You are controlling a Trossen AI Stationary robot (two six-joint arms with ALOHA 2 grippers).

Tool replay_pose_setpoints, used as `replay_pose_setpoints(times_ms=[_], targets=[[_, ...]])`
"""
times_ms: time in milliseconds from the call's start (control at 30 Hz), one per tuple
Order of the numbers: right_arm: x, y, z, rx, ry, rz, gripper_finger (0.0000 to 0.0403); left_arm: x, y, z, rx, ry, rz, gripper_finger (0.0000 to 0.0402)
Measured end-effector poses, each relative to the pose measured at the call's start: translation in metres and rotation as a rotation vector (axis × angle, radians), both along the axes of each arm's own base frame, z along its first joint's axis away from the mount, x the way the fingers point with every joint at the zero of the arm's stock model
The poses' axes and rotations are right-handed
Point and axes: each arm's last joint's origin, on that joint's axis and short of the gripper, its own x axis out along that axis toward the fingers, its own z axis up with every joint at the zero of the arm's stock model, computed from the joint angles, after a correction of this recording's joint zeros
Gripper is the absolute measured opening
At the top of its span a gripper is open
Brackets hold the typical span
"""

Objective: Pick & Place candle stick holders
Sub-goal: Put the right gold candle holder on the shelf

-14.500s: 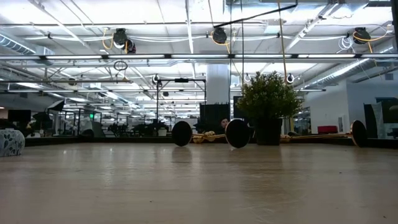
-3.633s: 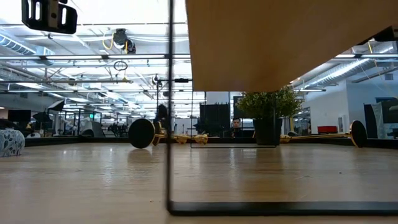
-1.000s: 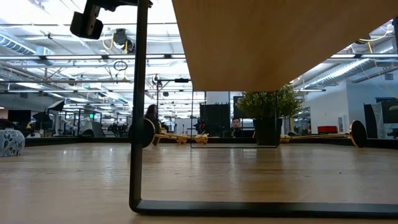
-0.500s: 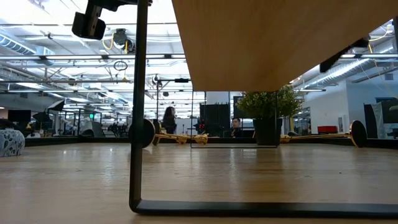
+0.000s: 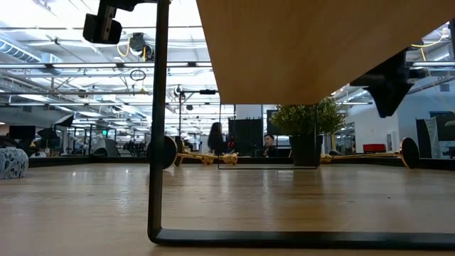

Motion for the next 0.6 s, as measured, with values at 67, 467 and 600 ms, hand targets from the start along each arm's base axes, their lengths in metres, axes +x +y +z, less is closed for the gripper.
replay_pose_setpoints(times_ms=[67, 467, 600], targets=[[0.002, -0.008, -0.002, -0.006, -0.012, -0.005, 0.0133, 0.0, 0.0, 0.0, 0.006, 0.0, -0.006, 0.0004], [0.004, -0.05, -0.027, 0.078, 0.041, -0.041, 0.0213, 0.0, 0.0, 0.0, 0.01, 0.0, -0.008, 0.0009], [0.001, -0.057, -0.036, 0.114, 0.003, -0.052, 0.0212, 0.0, 0.0, 0.0, 0.009, 0.0, -0.005, 0.0005]])
